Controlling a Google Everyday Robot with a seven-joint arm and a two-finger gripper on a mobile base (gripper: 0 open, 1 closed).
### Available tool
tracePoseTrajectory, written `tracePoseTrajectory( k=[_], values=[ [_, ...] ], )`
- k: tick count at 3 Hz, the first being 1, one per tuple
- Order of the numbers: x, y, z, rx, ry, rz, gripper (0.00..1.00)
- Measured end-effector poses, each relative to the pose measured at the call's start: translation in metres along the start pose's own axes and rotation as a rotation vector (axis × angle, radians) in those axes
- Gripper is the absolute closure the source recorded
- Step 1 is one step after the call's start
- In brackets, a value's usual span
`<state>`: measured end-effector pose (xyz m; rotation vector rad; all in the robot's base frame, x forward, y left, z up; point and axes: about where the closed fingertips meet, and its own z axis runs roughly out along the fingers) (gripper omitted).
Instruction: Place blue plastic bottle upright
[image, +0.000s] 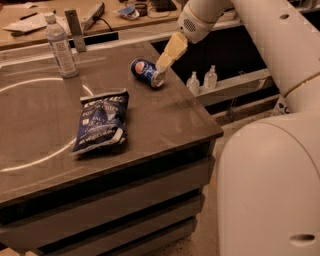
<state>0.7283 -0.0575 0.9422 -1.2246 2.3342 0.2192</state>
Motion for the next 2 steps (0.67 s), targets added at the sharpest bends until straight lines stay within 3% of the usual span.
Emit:
tracePoseTrajectory(
  k=[2],
  values=[
    [-0.041,0.009,0.036,0.001,0.057,0.024,0.0]
  ],
)
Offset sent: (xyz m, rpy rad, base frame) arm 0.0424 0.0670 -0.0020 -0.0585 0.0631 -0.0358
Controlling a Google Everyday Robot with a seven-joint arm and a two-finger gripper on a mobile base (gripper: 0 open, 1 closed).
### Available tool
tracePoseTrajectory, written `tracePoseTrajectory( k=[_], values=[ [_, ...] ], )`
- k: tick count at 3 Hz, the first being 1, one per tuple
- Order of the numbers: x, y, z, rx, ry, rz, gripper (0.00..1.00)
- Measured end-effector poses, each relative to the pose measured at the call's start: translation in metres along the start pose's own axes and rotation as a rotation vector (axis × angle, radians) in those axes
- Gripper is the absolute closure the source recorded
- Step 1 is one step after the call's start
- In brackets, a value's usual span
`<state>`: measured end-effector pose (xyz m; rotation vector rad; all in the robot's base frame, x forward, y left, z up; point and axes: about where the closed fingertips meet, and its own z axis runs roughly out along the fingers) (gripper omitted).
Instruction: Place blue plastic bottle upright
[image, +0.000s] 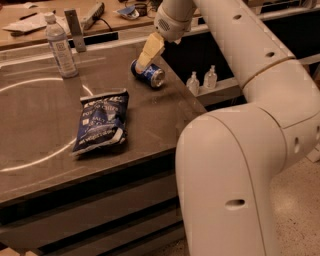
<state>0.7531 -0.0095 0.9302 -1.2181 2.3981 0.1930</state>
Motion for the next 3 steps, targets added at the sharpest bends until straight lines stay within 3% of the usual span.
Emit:
tracePoseTrajectory(
  k=[1,3],
  values=[
    [-0.015,0.006,0.017,-0.001,0.027,-0.01,0.0],
    [-0.021,-0.01,0.068,0.006,0.062,-0.002,0.0]
  ],
)
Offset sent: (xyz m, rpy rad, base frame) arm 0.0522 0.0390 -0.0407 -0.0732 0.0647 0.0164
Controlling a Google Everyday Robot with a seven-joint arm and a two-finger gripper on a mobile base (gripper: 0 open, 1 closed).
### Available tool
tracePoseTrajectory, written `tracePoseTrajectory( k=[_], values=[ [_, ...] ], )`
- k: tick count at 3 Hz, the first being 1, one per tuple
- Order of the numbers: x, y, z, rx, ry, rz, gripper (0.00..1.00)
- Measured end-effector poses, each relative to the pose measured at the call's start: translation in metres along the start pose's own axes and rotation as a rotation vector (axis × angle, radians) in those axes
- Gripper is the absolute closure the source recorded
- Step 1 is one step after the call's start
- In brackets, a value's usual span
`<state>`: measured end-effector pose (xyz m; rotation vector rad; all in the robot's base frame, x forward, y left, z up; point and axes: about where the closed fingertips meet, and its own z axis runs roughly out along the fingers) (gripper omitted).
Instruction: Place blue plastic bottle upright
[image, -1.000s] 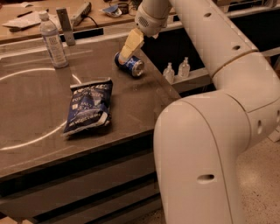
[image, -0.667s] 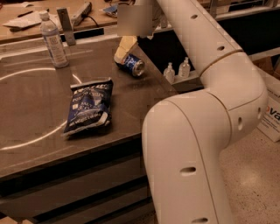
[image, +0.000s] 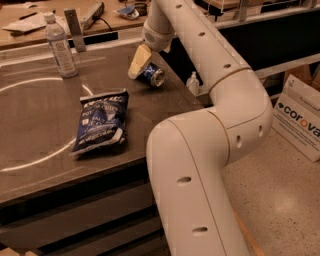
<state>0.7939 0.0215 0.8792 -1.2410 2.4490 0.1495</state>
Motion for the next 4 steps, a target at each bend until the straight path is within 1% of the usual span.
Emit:
tracePoseTrajectory(
  k=[1,2,3,4],
  values=[
    [-0.003,-0.002,0.01,-0.01,-0.006,-0.026,0.16],
    [-0.006,0.004,0.02,-0.042,-0.006,-0.067,0.4],
    [-0.009,0.012,0.023,-0.068,-0.008,-0.111,0.64],
    [-0.025,0.032,-0.016,-0.096,-0.071,-0.217,0.95]
  ],
)
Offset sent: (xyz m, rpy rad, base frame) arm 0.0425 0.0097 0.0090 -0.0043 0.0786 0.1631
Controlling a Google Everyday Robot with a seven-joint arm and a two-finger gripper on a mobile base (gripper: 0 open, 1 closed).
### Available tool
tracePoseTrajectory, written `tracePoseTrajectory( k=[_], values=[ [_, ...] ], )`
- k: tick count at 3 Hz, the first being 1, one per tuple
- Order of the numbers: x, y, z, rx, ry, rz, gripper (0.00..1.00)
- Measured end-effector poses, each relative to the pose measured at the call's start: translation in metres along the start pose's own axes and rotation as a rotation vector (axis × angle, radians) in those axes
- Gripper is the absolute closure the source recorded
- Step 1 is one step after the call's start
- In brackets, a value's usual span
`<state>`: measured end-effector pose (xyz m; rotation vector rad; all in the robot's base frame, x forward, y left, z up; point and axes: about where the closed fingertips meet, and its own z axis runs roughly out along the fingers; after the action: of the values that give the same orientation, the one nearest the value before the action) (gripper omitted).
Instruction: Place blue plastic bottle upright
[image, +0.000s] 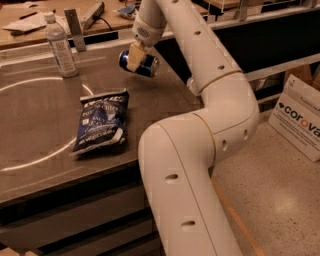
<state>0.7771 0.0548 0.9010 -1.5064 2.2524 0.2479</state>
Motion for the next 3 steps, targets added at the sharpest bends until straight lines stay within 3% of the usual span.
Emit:
tracePoseTrajectory(
  k=[1,2,3],
  values=[
    [-0.006,0.009,-0.039,-0.016,-0.086,-0.04,1.0],
    [0.003,0.008,-0.08,-0.059,-0.264,-0.026,1.0],
    [0.037,0.009,-0.112,-0.18,-0.531,-0.02,1.0]
  ],
)
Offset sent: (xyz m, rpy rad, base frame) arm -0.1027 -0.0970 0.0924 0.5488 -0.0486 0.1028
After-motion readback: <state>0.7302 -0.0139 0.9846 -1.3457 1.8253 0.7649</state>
